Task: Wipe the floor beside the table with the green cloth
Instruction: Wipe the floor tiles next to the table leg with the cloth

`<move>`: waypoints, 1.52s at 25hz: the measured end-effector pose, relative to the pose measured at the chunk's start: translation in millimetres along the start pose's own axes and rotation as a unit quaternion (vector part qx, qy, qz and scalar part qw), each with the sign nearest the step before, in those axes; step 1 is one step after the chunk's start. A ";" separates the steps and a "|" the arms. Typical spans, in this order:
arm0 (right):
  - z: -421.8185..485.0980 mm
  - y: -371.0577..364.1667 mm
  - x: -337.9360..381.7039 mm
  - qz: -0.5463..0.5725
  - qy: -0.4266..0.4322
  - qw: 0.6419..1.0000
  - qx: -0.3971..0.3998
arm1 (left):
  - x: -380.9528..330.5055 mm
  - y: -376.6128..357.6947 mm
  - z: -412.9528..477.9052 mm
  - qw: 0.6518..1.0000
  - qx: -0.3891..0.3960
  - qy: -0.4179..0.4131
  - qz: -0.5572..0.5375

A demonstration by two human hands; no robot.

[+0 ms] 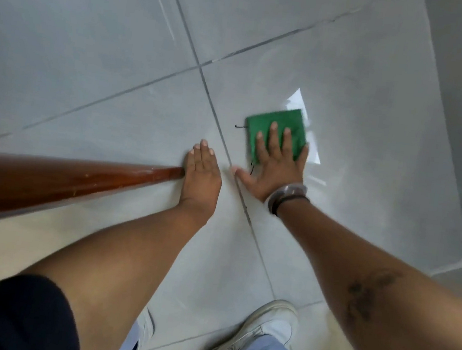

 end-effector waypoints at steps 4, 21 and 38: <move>-108.1 -42.7 -8.2 -0.078 0.173 0.978 0.082 | 6.7 -6.0 -2.3 0.999 0.034 -0.019 0.005; -84.3 -11.6 -28.4 -0.165 0.302 0.936 0.076 | 7.3 -3.7 -3.7 0.999 0.025 -0.015 0.014; 21.5 32.9 -72.7 -0.153 0.117 0.981 0.020 | -7.3 0.3 8.5 0.972 -0.039 -0.005 -0.232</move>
Point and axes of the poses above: each hand's wrist, its own z-axis towards the middle knuckle, its own y-axis out of the back of the hand, x = y × z, the point moved 8 cm from there along z, towards the middle knuckle
